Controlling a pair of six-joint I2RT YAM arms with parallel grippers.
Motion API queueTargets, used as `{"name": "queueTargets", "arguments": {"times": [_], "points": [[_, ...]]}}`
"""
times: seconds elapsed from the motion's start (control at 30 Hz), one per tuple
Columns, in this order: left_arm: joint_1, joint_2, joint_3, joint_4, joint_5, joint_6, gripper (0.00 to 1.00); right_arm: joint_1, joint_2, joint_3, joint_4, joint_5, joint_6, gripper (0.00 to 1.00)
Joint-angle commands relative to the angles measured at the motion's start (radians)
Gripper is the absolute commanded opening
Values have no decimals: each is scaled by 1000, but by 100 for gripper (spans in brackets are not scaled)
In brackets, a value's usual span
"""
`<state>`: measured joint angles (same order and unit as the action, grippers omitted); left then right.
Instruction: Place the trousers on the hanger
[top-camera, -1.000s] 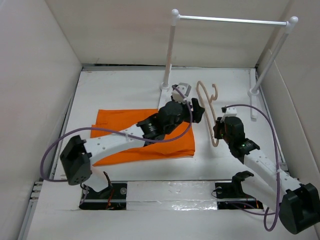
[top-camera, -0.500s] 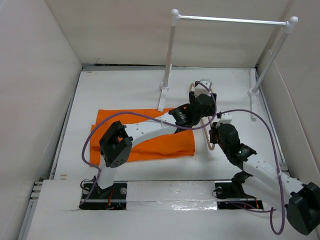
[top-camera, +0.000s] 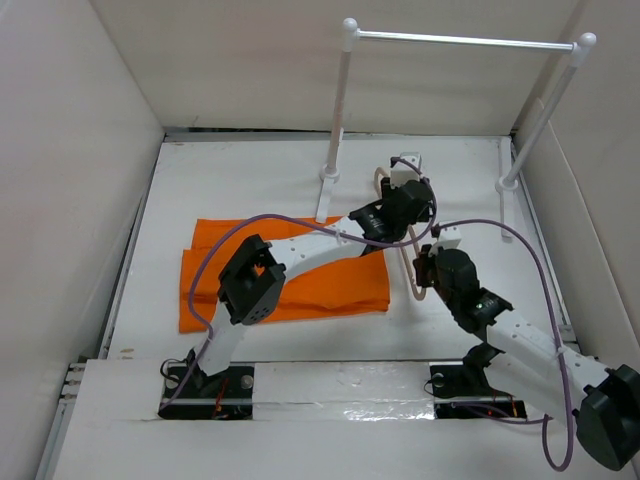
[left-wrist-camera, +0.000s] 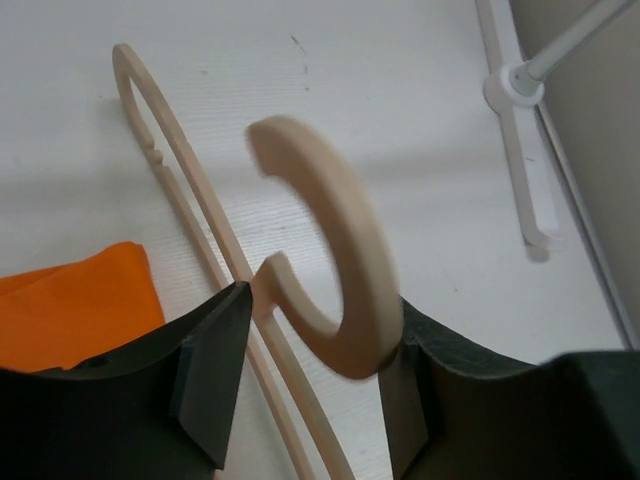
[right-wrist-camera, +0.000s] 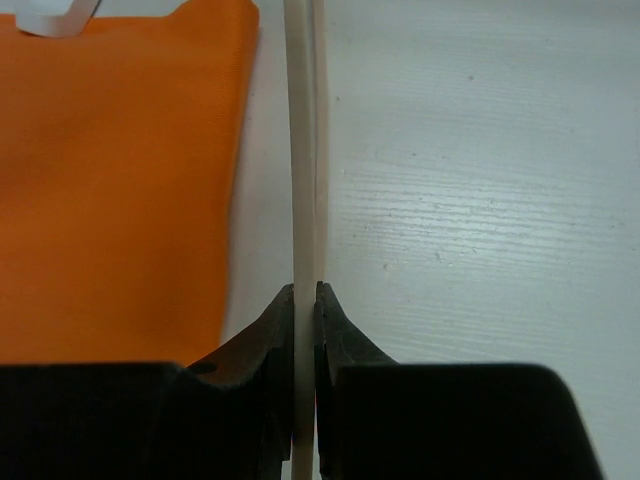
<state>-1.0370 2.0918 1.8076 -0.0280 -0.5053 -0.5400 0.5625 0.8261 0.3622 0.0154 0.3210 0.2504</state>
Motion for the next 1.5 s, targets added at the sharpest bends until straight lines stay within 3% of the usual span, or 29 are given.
{"name": "queueTargets", "arguments": {"times": [0.0,0.07,0.17,0.2,0.23,0.33,0.37,0.43,0.47,0.57,0.67,0.73,0.87,0.9,1.03,1.13,1.17,1.2,1.37,1.47], "points": [[31,1,41,-9,-47,-11,46,34,10,4,69,3,1,0],[31,5,36,0,-65,-14,38,48,21,6,70,9,9,0],[31,16,39,-4,-96,-21,14,70,21,7,55,38,21,1],[31,14,36,-15,-99,-29,2,80,15,7,51,47,23,2],[31,7,21,-12,-102,-34,0,80,10,7,34,52,26,4],[31,-58,-89,55,-98,-50,0,89,-31,12,-9,72,30,27],[31,-102,-120,72,-84,-61,0,89,-48,14,-12,70,30,47],[31,-184,-232,128,-61,-107,0,89,-106,24,-89,46,30,62],[22,-215,-278,163,-41,-118,0,100,-131,26,-112,36,32,74],[-15,-300,-430,272,-44,-179,0,100,-251,27,-189,-6,38,88],[-61,-357,-530,318,-97,-227,0,100,-361,21,-215,-72,36,88],[-87,-381,-611,359,-117,-284,0,100,-390,27,-235,-111,27,81],[-98,-440,-741,416,-180,-382,0,91,-342,17,-174,-175,12,5],[-98,-447,-795,445,-185,-399,0,91,-279,8,-149,-189,7,0],[-98,-464,-876,461,-229,-451,0,82,-105,-5,22,-215,18,0],[-98,-473,-932,481,-251,-462,0,71,28,0,114,-217,33,18],[-84,-475,-941,482,-242,-471,0,71,63,1,115,-227,33,33],[-74,-475,-967,494,-239,-474,0,62,102,3,176,-234,35,39],[-52,-472,-1022,537,-210,-482,0,43,376,72,270,-244,39,50],[-43,-472,-1036,543,-219,-469,0,43,458,77,336,-250,56,56]]}}
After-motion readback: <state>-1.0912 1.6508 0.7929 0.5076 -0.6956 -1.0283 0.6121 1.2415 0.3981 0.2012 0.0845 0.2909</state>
